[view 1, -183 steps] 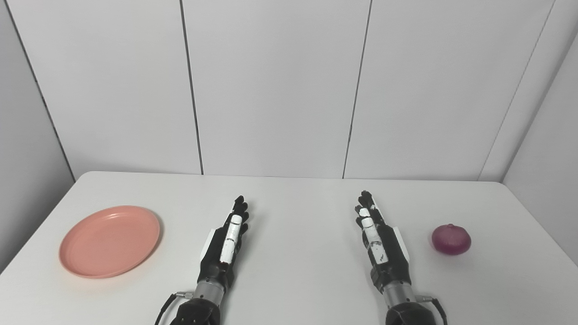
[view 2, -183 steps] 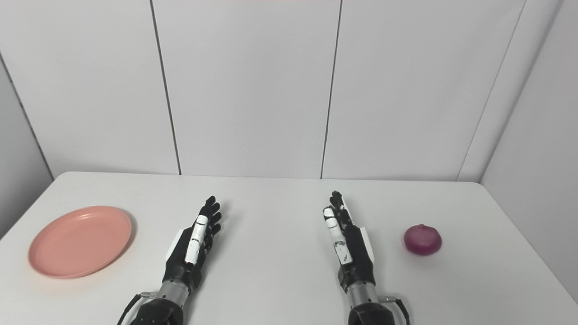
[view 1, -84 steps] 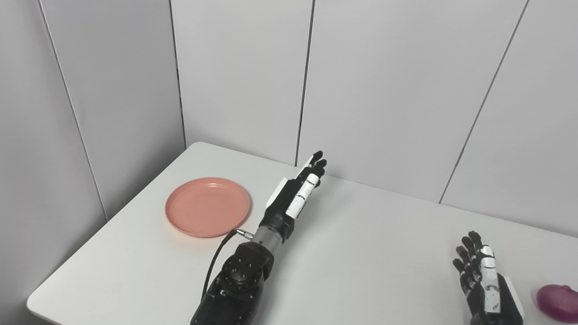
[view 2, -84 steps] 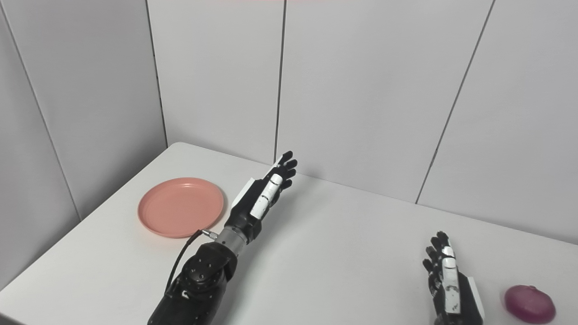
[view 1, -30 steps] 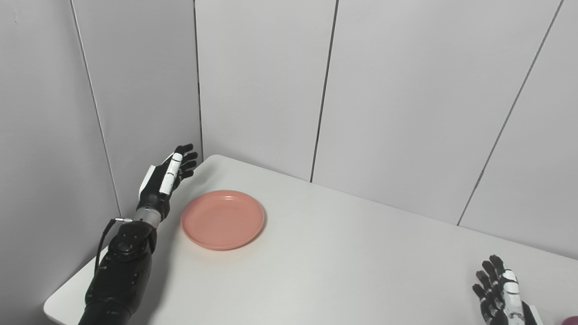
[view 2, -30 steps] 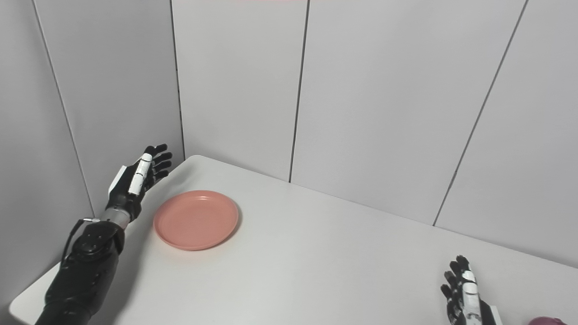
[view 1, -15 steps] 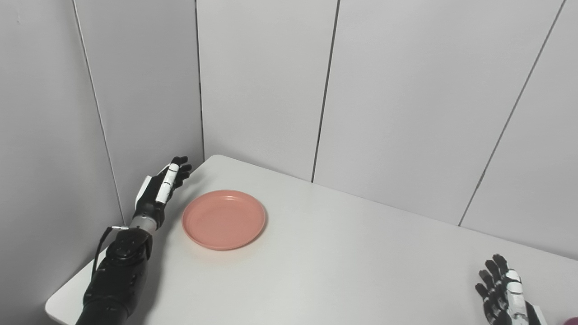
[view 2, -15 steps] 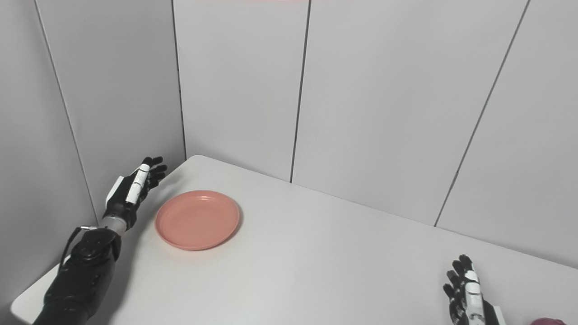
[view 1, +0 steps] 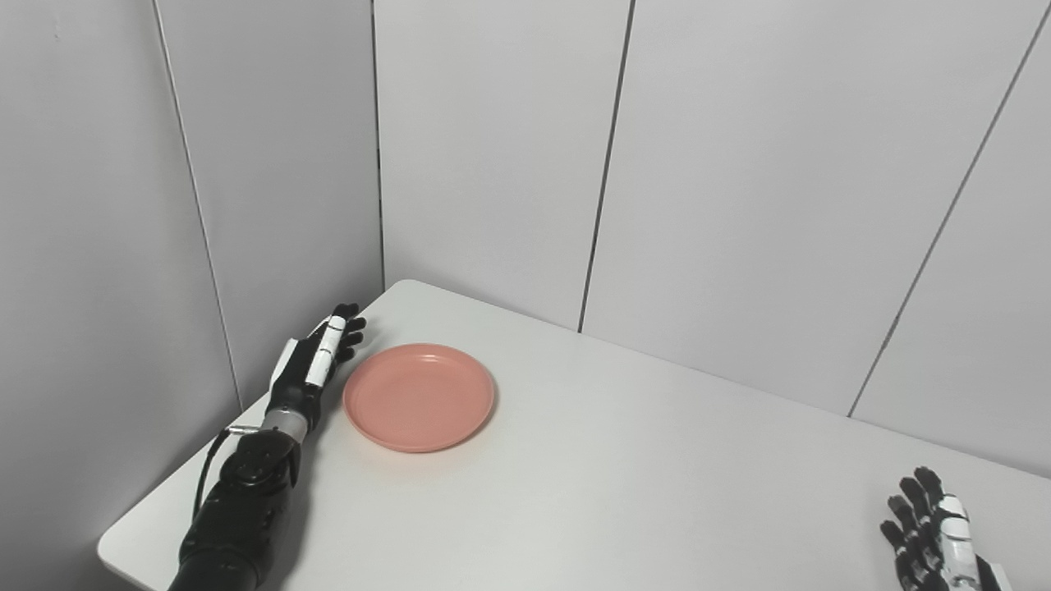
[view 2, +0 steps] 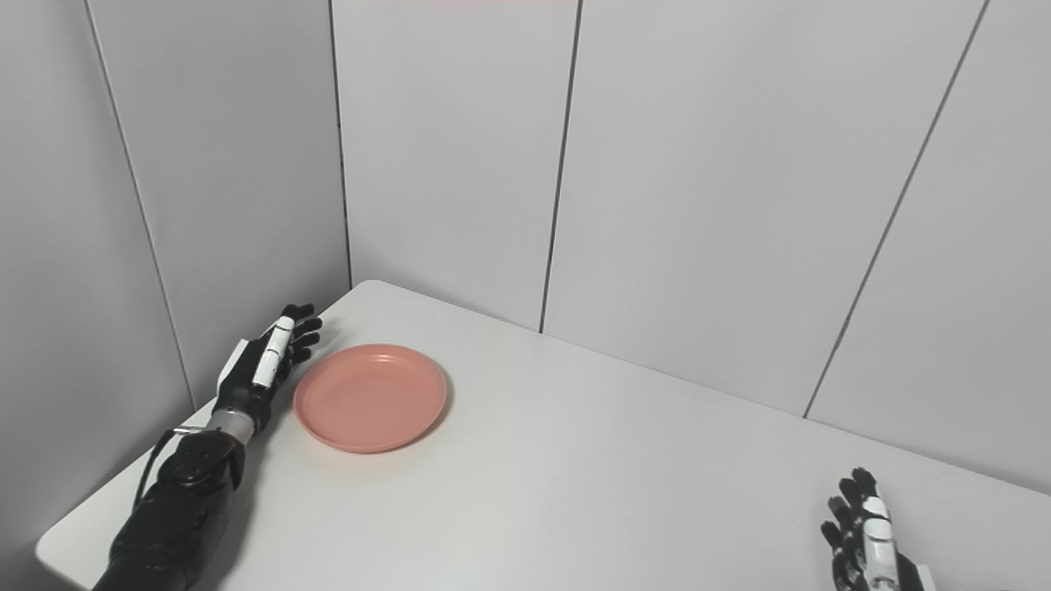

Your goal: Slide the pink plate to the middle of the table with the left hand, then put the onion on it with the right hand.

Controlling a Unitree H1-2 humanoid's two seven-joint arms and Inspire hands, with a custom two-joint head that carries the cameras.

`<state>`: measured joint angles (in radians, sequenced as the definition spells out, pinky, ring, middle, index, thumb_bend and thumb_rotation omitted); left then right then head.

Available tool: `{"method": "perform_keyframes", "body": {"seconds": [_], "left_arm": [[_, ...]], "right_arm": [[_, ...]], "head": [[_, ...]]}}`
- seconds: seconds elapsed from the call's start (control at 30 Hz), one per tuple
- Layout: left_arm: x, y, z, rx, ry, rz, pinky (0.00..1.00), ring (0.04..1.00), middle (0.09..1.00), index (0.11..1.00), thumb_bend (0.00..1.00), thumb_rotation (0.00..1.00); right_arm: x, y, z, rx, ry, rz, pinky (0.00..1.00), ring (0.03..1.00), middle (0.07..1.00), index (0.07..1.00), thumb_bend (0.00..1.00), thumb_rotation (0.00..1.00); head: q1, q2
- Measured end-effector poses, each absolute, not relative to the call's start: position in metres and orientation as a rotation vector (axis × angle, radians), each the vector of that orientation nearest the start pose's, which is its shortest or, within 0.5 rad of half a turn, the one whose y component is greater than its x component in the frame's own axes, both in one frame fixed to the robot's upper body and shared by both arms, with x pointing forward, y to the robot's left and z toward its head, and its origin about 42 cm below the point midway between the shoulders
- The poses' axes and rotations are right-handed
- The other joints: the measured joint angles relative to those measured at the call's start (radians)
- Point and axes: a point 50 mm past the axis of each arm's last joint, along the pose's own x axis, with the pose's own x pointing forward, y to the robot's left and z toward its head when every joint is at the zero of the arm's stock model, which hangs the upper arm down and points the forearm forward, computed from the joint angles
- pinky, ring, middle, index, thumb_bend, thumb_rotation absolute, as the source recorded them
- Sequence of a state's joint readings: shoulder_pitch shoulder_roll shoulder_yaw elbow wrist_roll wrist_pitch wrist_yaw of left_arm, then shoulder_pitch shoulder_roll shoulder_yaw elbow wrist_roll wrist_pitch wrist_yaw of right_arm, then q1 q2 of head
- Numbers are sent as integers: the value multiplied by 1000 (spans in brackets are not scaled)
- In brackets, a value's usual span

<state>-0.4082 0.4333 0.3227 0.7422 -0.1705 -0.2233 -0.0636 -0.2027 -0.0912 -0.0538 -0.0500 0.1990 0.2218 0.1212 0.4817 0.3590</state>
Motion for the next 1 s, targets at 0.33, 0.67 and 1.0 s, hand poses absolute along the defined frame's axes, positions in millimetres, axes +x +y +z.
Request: {"method": "perform_keyframes", "body": {"seconds": [0.33,0.67,1.0], "left_arm": [[383,448,111,92,-16,345,921,908,893,883,619,1000],[385,441,110,89,-17,331,930,915,897,883,633,1000],[386,419,110,56,-25,300,919,893,872,861,612,1000]], "right_arm": [[344,-231,165,102,-36,156,1000,1000,1000,1000,223,1000],[344,-231,167,100,-32,155,1000,1000,1000,1000,218,1000],[341,-229,170,104,-35,153,1000,1000,1000,1000,206,1000]], "head": [[8,6],[8,11],[2,15]]}}
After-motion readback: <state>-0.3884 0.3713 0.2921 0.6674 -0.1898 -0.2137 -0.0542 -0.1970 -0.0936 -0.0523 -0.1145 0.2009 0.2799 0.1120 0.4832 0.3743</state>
